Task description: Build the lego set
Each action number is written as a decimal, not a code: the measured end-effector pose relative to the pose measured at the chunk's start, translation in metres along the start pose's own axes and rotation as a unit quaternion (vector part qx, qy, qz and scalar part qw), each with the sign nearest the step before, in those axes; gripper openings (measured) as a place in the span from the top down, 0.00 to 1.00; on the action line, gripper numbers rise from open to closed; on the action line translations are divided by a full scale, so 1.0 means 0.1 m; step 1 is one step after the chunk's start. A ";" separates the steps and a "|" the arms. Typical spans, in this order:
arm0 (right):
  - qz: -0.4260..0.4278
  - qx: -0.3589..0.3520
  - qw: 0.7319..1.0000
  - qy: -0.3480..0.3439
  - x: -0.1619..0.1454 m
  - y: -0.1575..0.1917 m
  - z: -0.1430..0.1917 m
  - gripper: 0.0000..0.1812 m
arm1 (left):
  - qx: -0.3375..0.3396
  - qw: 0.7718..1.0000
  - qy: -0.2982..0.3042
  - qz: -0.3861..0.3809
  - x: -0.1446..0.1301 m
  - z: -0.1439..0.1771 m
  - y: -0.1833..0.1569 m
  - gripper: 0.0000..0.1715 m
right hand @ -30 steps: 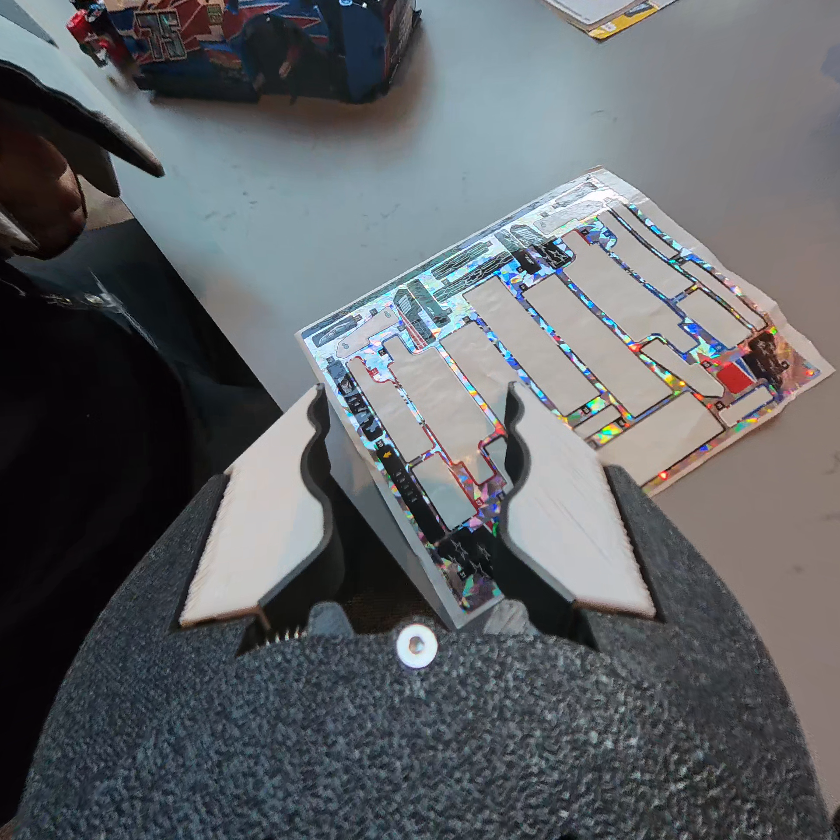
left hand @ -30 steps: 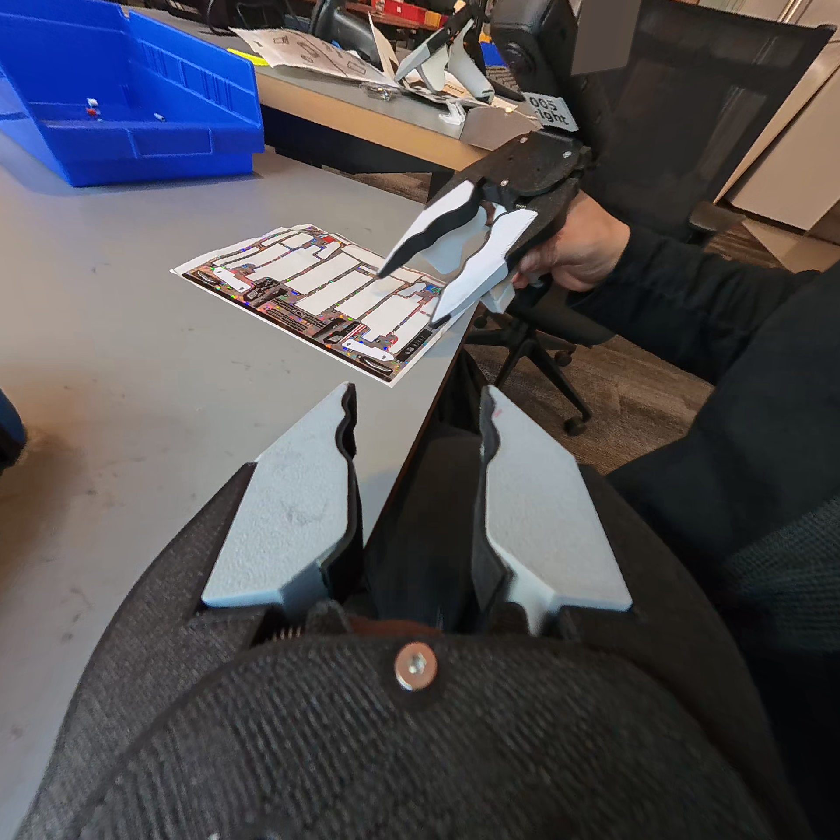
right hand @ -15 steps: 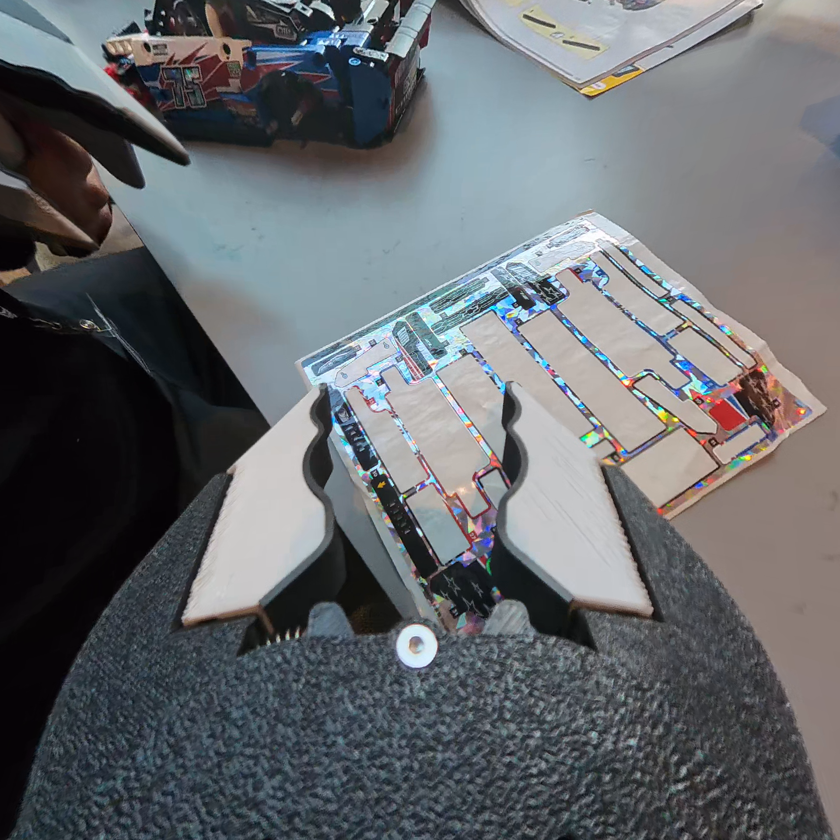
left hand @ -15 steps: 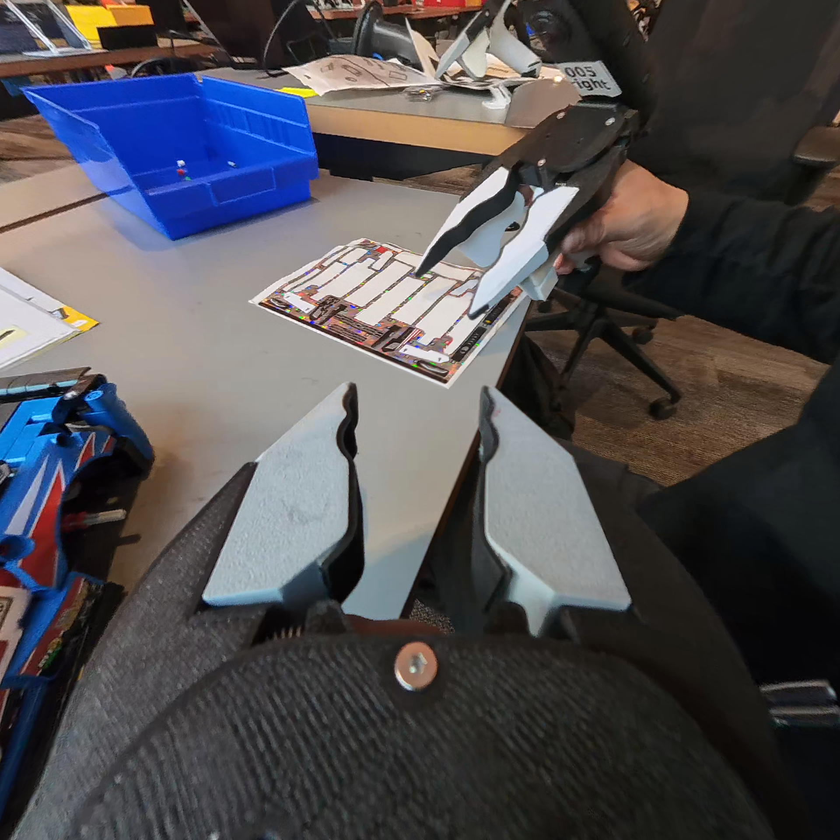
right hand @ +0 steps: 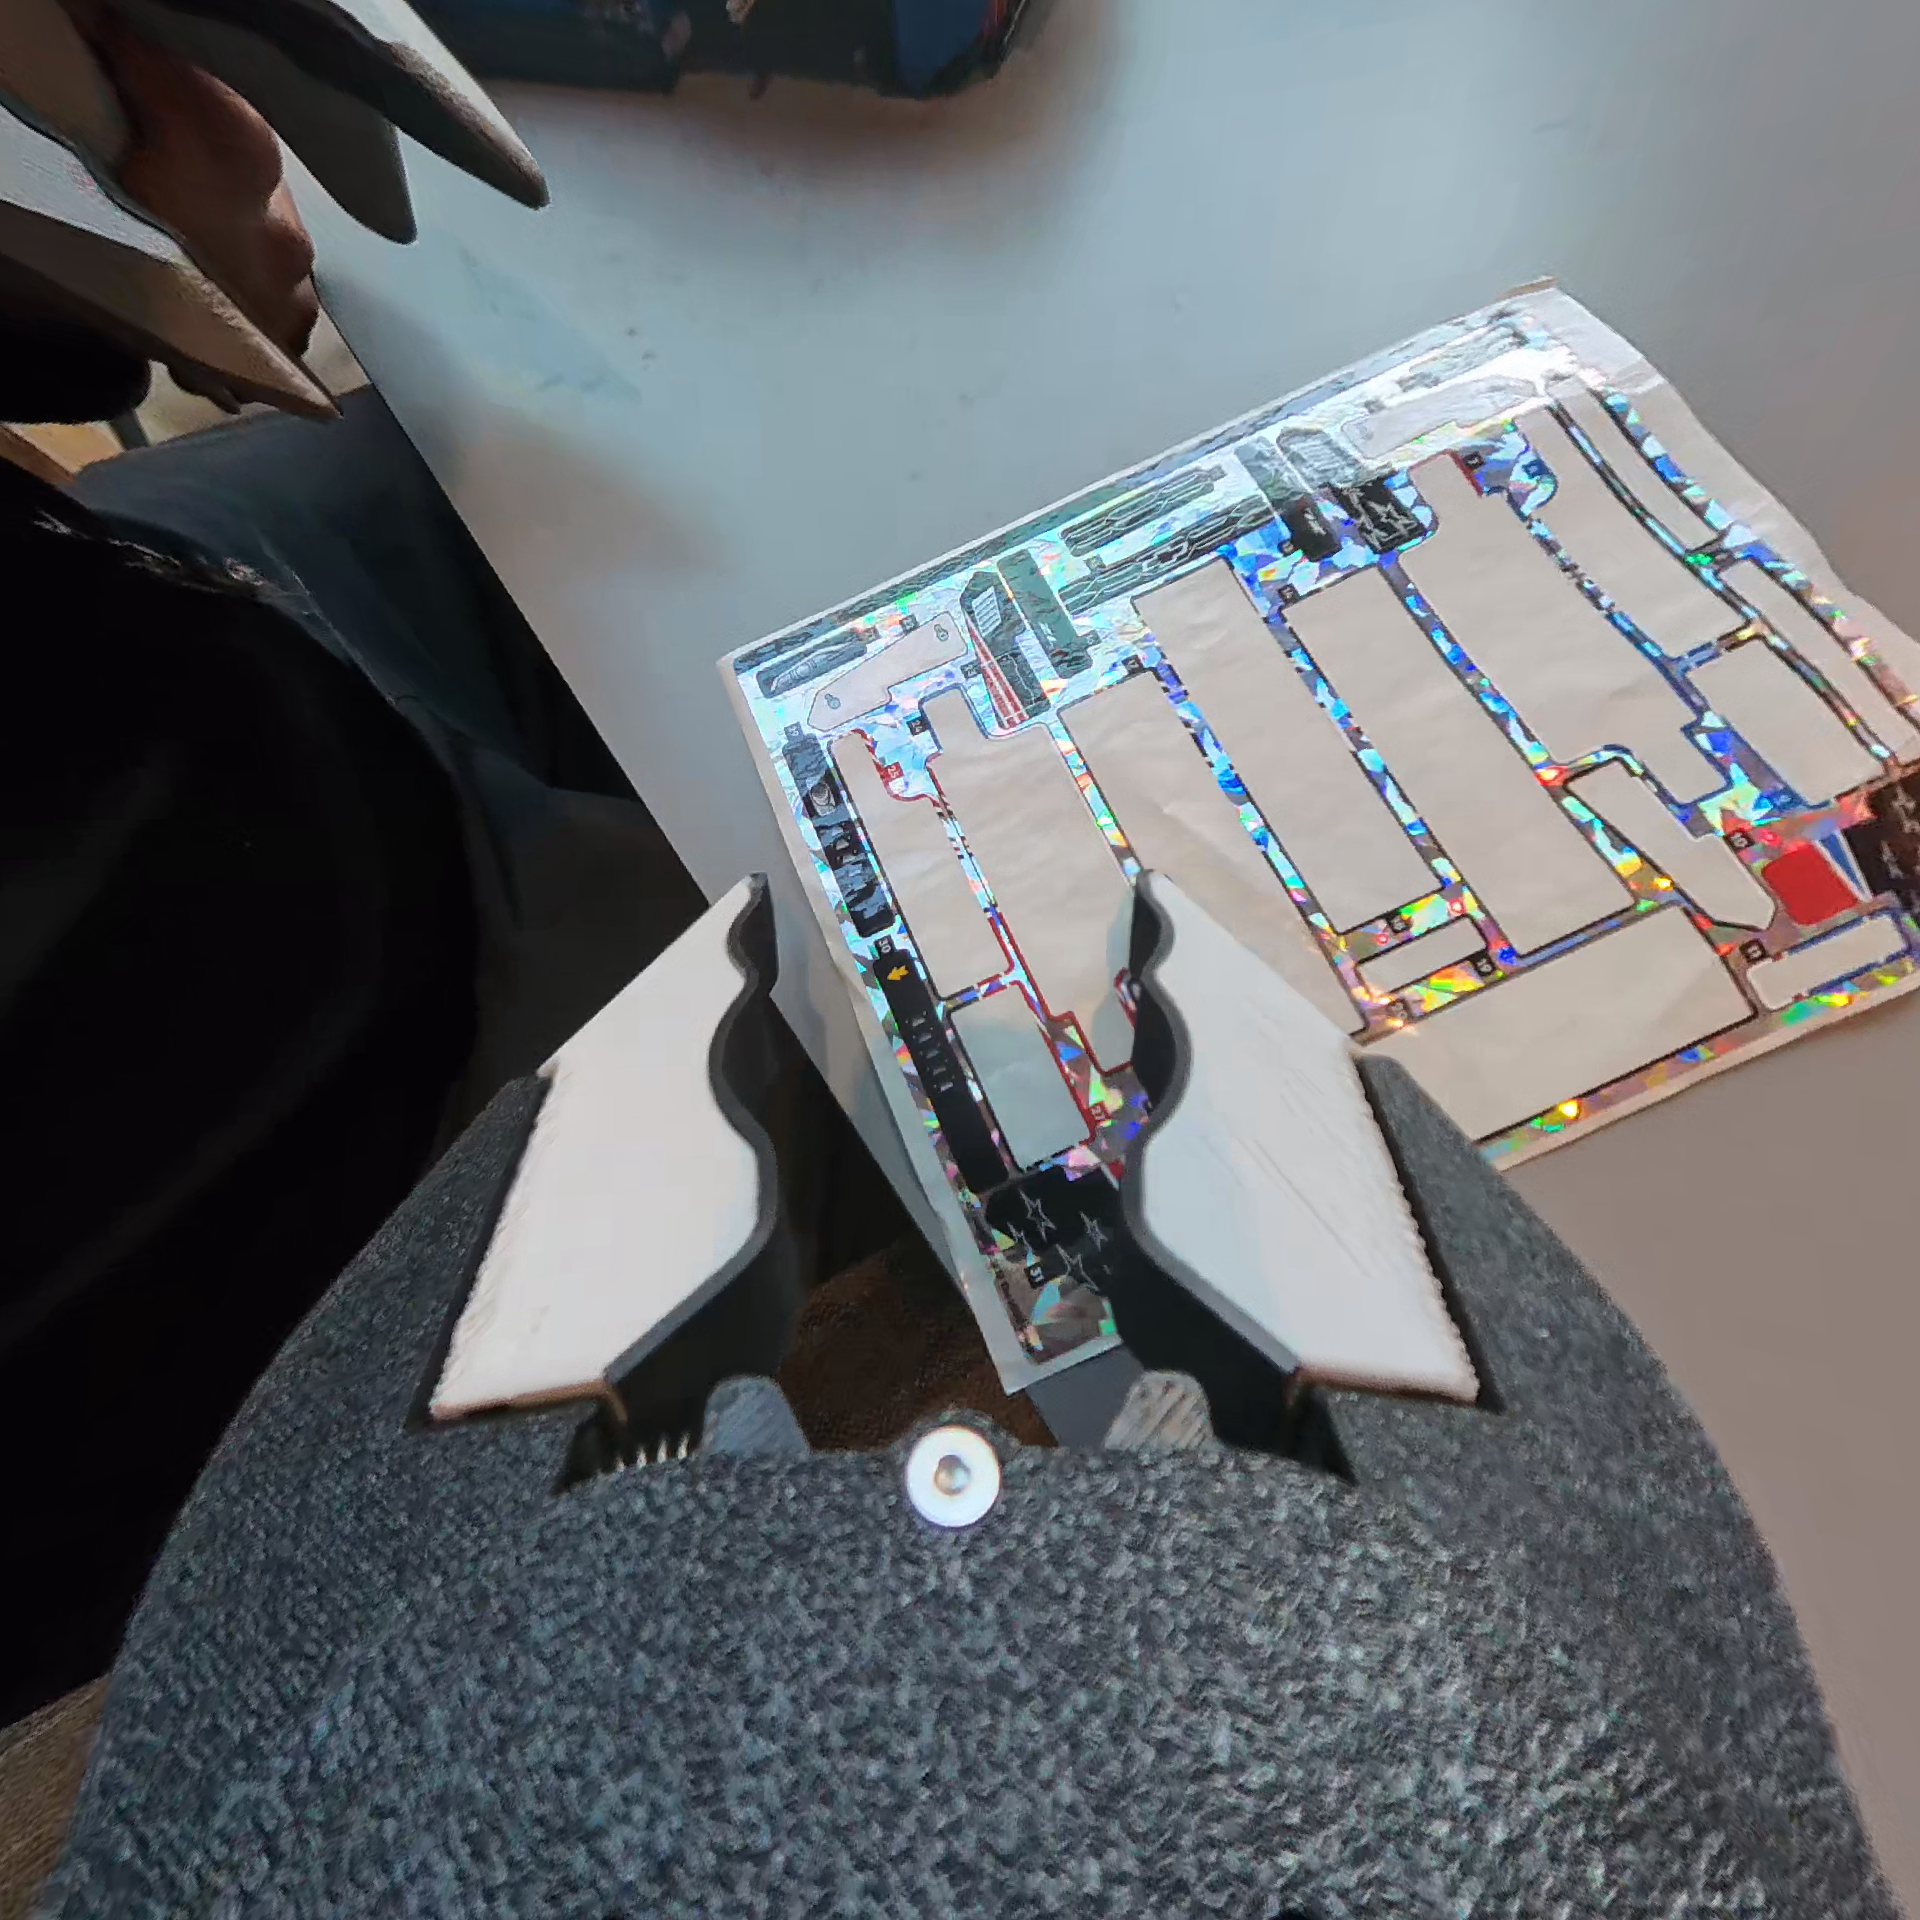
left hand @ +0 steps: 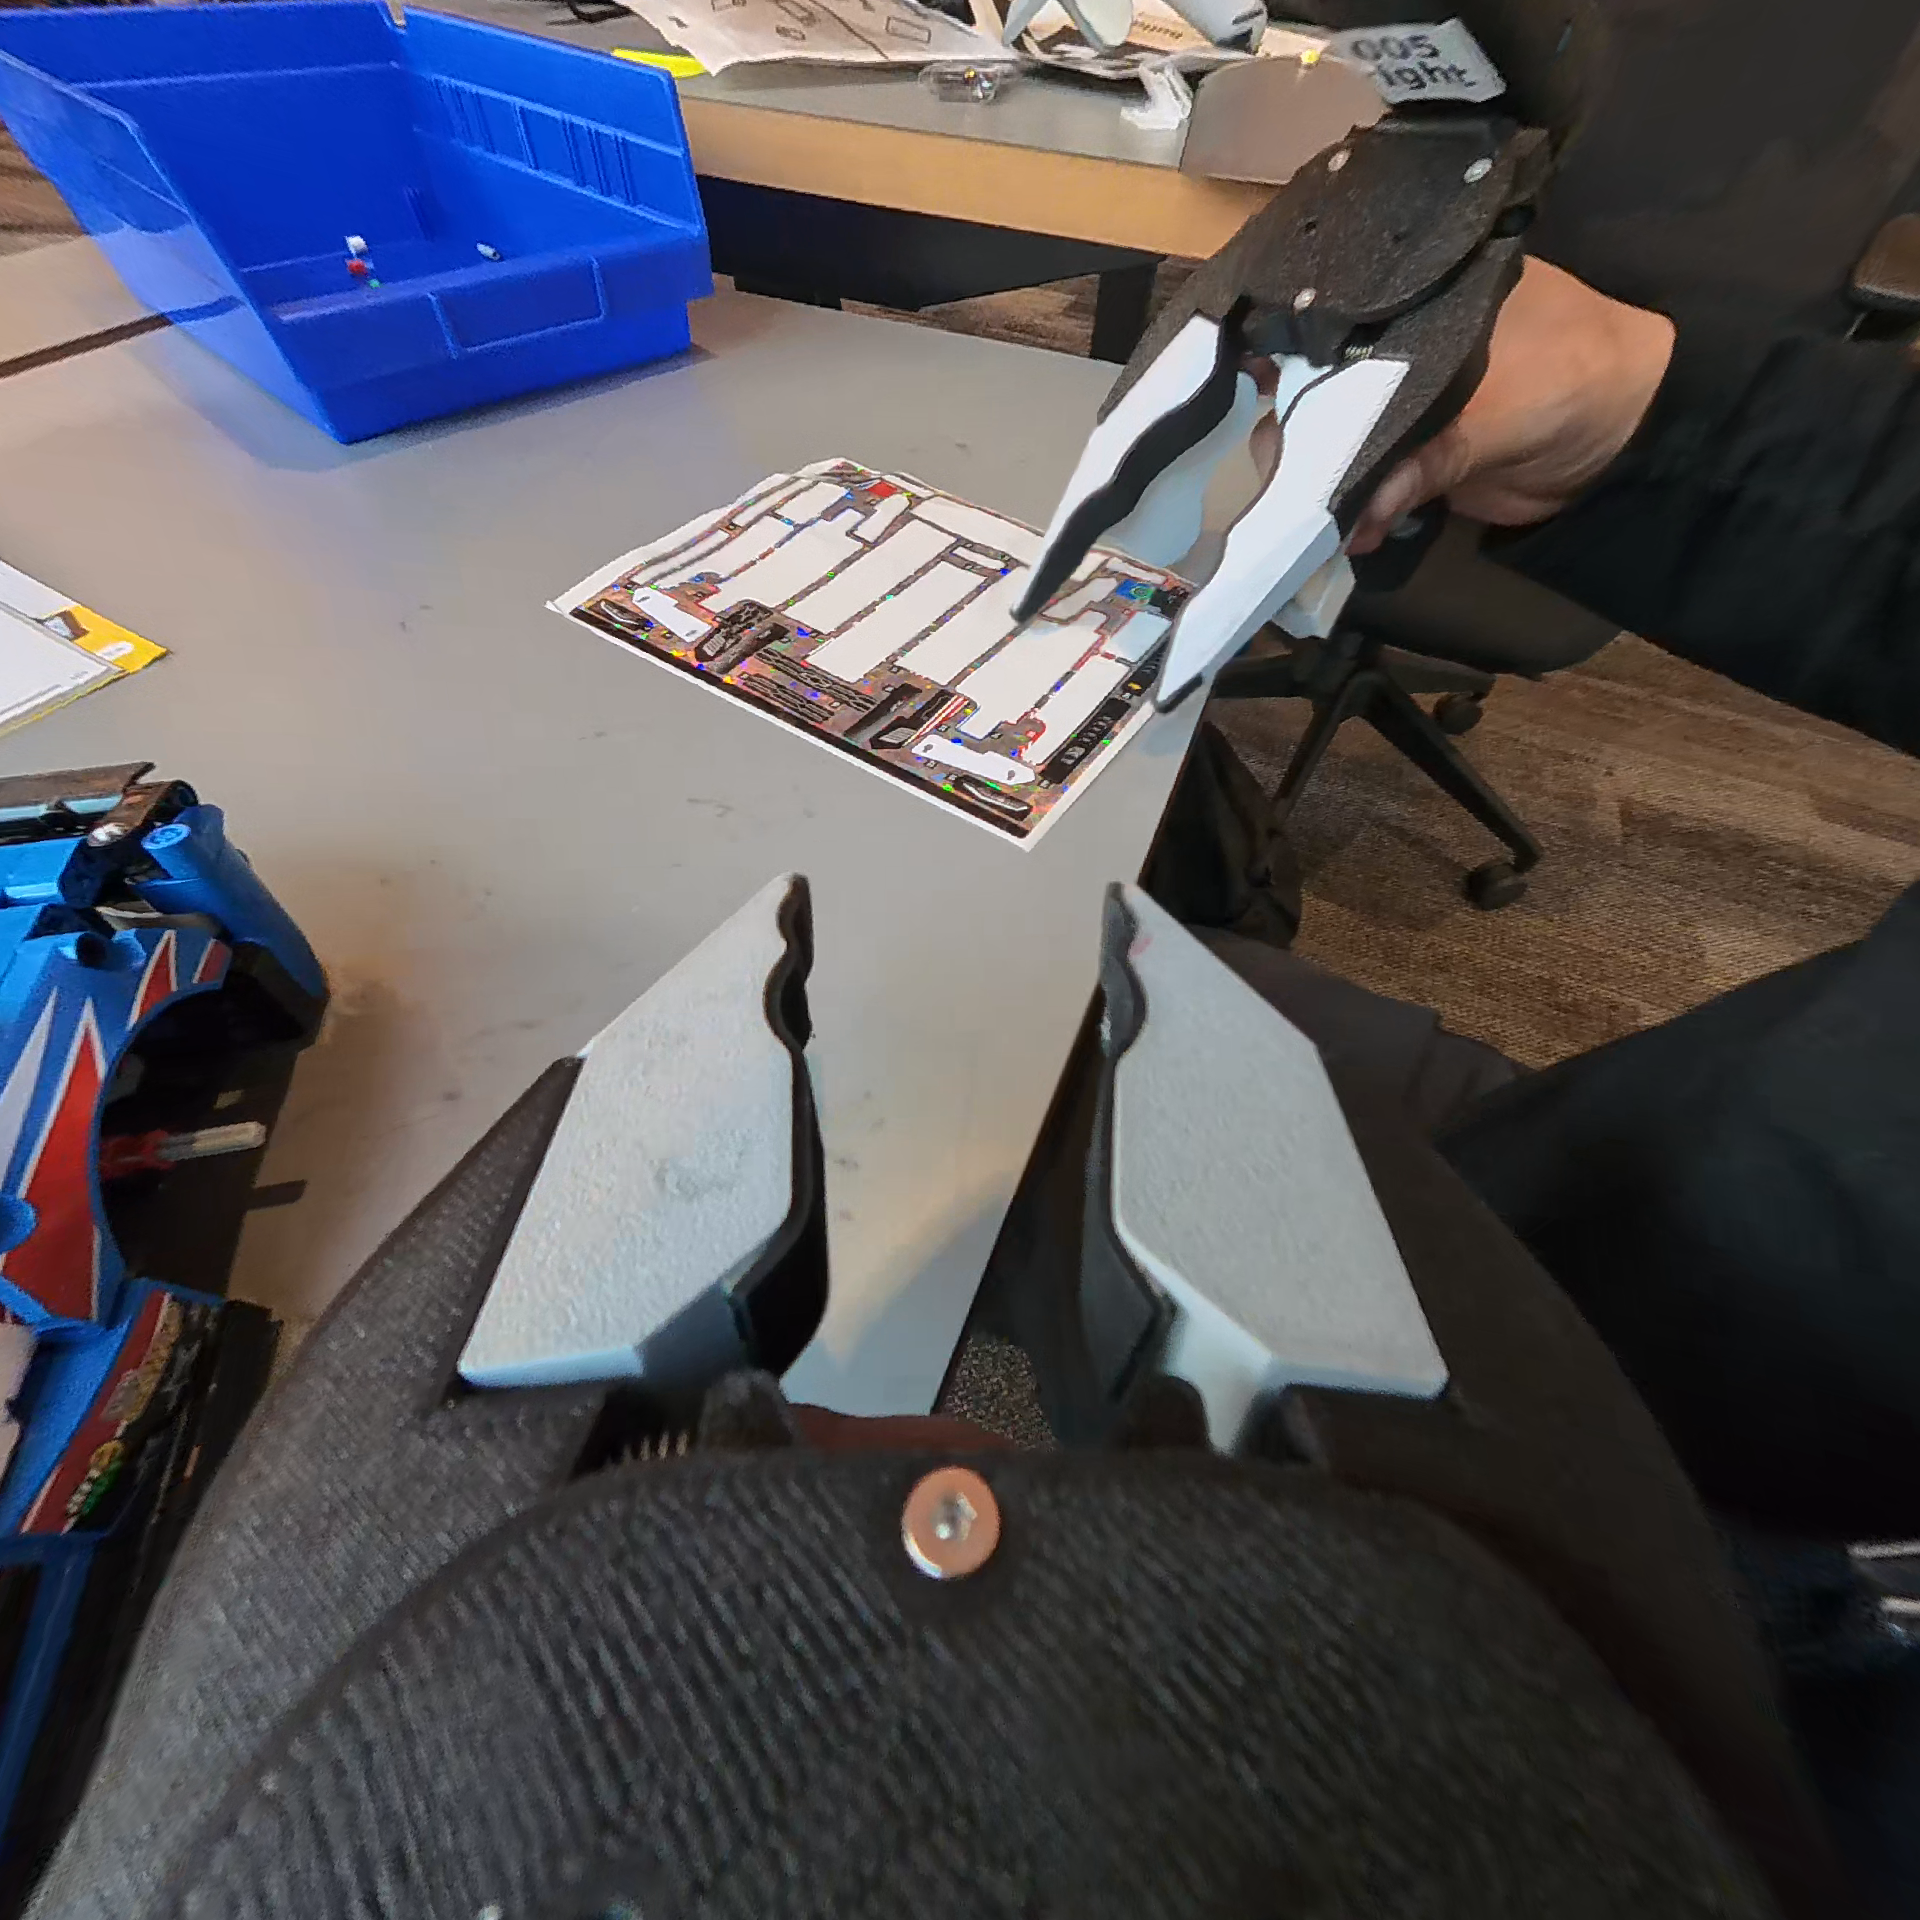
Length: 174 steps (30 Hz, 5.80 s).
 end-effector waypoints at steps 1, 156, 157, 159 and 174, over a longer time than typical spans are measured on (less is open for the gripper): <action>0.002 0.001 1.000 -0.009 0.03 0.00 0.01 0.63 | 0.003 1.000 0.000 -0.002 0.01 0.01 0.01 0.69; -0.406 -0.165 0.893 -0.105 -0.81 0.10 0.90 0.76 | -0.008 0.998 0.051 -0.021 -0.25 -0.17 -0.53 0.70; -0.410 -0.161 0.892 -0.106 -0.82 0.12 0.91 0.76 | -0.008 0.998 0.050 -0.024 -0.24 -0.16 -0.53 0.70; -0.431 -0.129 0.885 -0.122 -0.83 0.20 0.88 0.74 | -0.013 0.998 0.050 -0.026 -0.24 -0.17 -0.54 0.70; -0.446 -0.002 0.875 -0.188 -0.77 0.42 0.51 1.00 | -0.031 0.984 0.090 -0.149 -0.18 -0.52 -0.72 0.68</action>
Point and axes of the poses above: each gripper's, where its closed fingertips meet, z back along the fingers, x out of its top, y = z × x across the jaws, the point moved 7 cm from there along z, back along the fingers, and after that the axes turned 8 degrees about z, right-handed, at the moved point
